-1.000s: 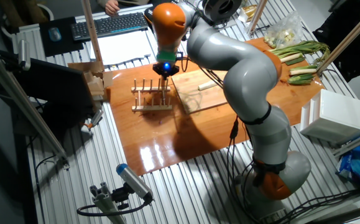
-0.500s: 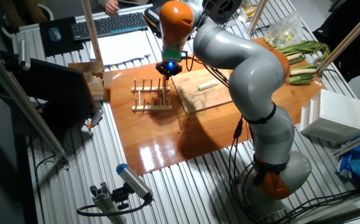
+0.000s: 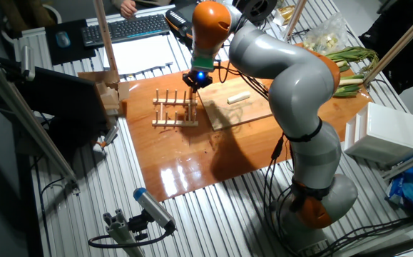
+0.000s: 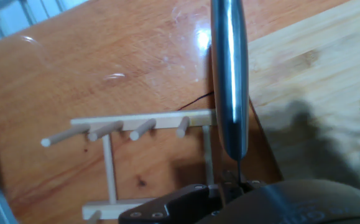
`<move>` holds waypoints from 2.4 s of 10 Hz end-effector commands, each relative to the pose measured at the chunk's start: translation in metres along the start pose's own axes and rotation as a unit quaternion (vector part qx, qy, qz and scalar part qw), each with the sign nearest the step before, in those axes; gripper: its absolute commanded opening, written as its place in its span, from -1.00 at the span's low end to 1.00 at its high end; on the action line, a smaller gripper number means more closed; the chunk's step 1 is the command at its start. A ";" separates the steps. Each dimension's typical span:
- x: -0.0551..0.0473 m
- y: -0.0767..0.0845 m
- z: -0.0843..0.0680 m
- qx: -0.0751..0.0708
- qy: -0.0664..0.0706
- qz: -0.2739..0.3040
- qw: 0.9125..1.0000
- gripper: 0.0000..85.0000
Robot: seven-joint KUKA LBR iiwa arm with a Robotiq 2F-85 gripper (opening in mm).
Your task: Chop the scallions
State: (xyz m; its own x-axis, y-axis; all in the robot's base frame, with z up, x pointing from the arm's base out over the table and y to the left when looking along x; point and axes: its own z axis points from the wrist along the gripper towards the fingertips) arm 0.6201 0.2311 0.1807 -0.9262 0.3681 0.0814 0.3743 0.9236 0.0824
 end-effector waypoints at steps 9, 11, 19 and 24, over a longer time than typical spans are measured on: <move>0.000 0.006 0.001 0.014 -0.058 0.012 0.998 -1.00; 0.000 0.006 0.001 0.016 -0.049 0.010 0.999 -1.00; -0.013 -0.032 -0.023 0.038 -0.051 -0.067 0.996 -1.00; -0.033 -0.074 -0.008 0.044 -0.058 -0.134 0.988 -1.00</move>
State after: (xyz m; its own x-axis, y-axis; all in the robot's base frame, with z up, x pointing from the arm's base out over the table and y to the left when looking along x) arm 0.6233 0.1491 0.1791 -0.9924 0.1135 -0.0480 0.1137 0.9935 -0.0010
